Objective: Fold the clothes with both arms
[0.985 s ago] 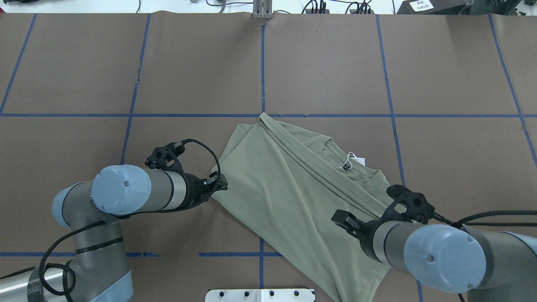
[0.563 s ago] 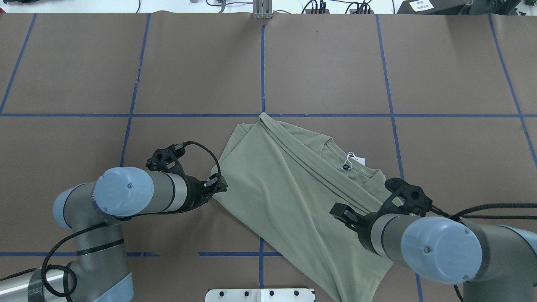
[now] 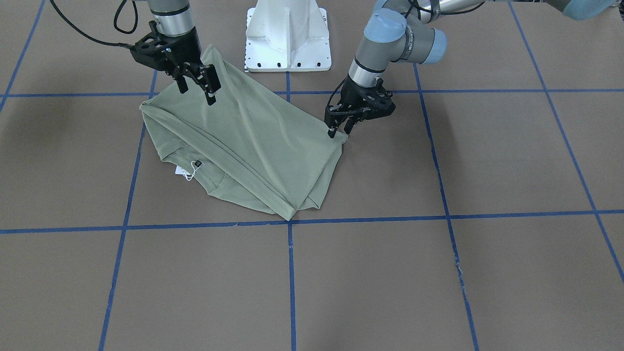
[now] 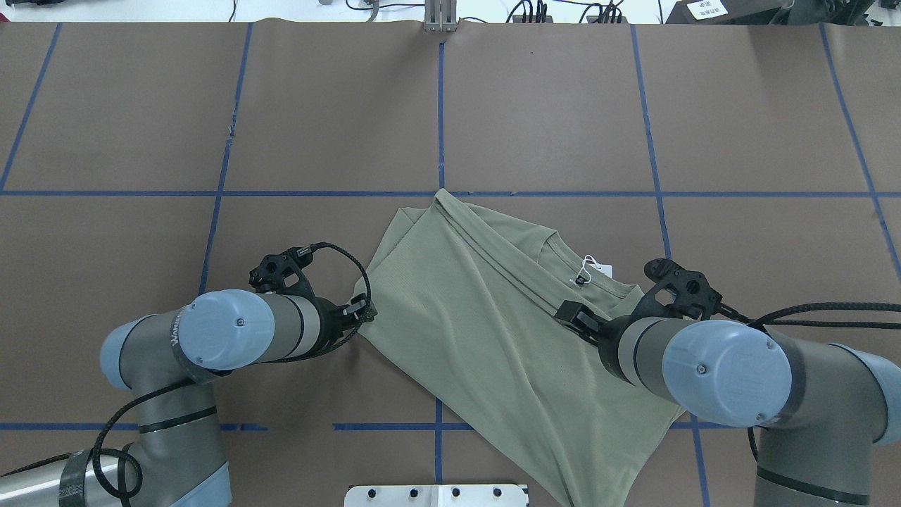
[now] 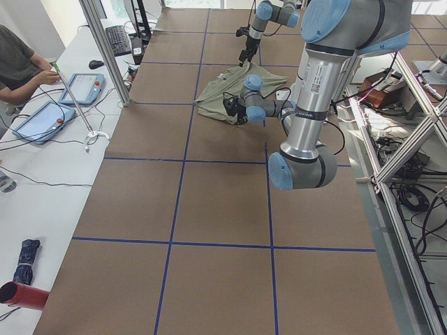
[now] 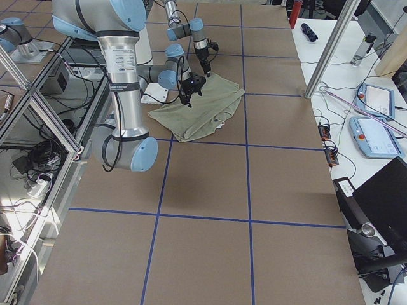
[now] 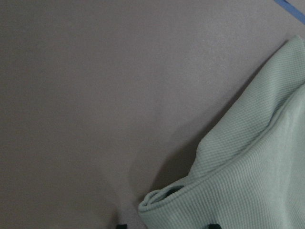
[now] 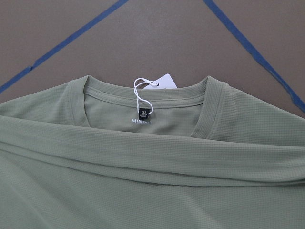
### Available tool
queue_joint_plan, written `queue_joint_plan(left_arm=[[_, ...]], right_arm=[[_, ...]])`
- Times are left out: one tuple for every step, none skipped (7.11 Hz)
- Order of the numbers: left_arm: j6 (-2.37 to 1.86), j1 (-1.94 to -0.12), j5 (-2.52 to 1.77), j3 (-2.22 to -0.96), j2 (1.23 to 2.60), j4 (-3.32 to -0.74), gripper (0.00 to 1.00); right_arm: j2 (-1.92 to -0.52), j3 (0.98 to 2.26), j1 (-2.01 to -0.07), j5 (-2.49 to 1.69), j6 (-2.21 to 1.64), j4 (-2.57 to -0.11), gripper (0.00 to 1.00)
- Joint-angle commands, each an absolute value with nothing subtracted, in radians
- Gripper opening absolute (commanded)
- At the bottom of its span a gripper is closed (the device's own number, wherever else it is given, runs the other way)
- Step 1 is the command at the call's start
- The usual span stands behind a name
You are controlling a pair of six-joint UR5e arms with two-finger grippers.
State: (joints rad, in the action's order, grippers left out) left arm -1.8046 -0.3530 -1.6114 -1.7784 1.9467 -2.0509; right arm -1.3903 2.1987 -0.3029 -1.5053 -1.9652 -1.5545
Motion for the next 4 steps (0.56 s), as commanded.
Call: queue_joint_plan(left_arm=[[-1.789,-0.373,-1.594,-1.775,1.947,-2.051,0.0],[-1.684,-0.417,-1.594,-1.77,1.948,-2.052,0.0],[-1.601,-0.472,-1.597,-1.75,1.956,-2.057,0.0],[-1.533,-0.553,-1.597,-1.694,2.0,-2.065,0.0]], right_arm=[[-1.39,2.18,-0.31,-1.506,-1.959,-1.551,1.0],[-1.39,2.18,-0.31,-1.506,-1.959,-1.551,1.0],[-1.39,2.18,-0.31,-1.506,-1.959,-1.551,1.0],[-1.379,2.181,-0.314,-1.505,-1.959,-1.551,1.0]])
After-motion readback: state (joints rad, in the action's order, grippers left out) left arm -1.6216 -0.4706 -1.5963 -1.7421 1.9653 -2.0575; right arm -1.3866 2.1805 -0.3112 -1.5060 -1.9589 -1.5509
